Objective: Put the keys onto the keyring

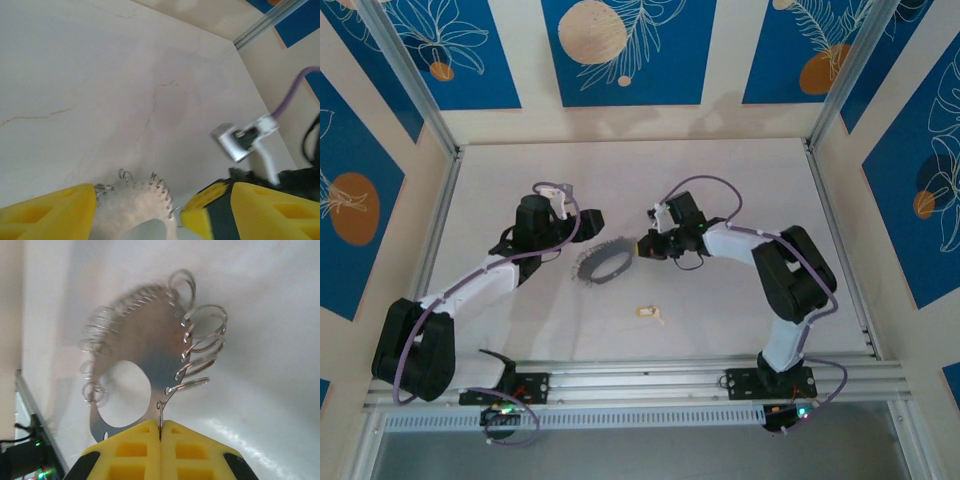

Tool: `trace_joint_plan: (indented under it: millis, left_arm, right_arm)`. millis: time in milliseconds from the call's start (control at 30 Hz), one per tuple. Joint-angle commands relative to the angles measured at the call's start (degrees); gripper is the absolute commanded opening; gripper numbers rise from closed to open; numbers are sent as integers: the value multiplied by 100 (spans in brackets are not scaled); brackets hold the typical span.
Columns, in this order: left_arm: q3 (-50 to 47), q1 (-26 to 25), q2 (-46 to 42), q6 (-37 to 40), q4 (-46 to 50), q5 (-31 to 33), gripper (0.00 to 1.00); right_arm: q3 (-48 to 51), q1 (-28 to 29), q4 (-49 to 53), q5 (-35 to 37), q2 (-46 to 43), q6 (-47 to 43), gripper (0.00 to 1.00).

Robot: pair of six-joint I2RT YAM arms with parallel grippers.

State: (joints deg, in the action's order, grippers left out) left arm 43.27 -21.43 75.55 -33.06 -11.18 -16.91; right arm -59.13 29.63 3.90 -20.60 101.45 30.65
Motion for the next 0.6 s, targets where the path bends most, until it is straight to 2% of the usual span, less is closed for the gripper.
trace_joint_plan:
  millis: [0, 233, 567]
  left_arm:
    - [241, 113, -142, 76, 115, -225, 72]
    - [406, 137, -238, 193, 128, -583, 73]
    - [704, 142, -21, 87, -413, -1205, 72]
  right_arm:
    - [-274, -153, -173, -759, -532, -433, 0]
    - [-397, -475, -621, -1688, -1067, -658, 0]
    - [-439, -894, -1295, -2704, -1556, -508, 0]
